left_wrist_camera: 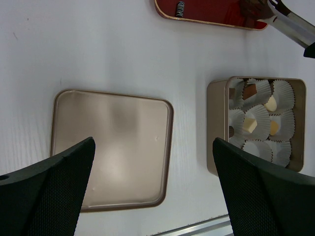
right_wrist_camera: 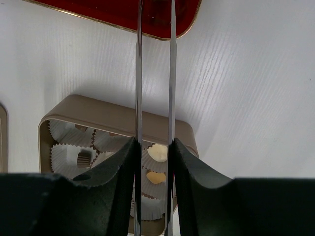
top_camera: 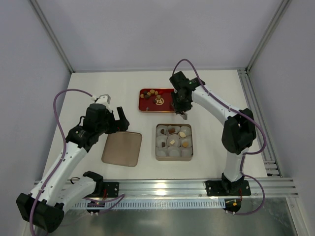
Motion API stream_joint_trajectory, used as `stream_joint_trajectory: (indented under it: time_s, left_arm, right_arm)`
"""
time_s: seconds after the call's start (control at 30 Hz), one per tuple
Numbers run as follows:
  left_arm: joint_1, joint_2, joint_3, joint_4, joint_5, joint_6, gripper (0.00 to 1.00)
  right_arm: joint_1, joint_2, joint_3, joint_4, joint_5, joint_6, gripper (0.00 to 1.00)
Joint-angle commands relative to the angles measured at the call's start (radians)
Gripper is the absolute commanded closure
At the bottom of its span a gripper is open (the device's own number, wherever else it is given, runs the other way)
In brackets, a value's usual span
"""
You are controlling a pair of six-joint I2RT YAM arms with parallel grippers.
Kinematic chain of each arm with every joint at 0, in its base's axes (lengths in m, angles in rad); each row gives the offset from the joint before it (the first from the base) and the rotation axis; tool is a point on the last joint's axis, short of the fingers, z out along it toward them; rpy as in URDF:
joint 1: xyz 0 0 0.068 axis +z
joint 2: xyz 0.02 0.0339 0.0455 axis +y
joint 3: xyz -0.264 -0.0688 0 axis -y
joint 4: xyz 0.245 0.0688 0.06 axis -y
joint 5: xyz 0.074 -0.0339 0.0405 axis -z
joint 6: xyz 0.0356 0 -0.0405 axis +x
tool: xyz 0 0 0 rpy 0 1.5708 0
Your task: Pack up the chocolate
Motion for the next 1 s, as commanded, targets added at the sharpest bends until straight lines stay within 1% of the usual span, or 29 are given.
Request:
stream_joint_trajectory:
  time_s: [0.0,0.73,0.97]
  left_arm:
    - [0.003,-0.016,0.000,0.027,0.006,-0.011,0.00]
    - [0.003,-0.015,0.000,0.027,-0.003,-0.010,0.00]
    - [0.003,-0.015,0.000,0.027,-0.003,-0.009,0.00]
  right_arm:
    - [-0.007,-0.040,0.050,0.017,-0.012,-0.006,0.67]
    - [-0.018,-0.060,0.093,0.030,-0.025,-0.009,0.69]
    - [-0.020,-0.093,0.093,0.031,-0.031,-0.008,0.69]
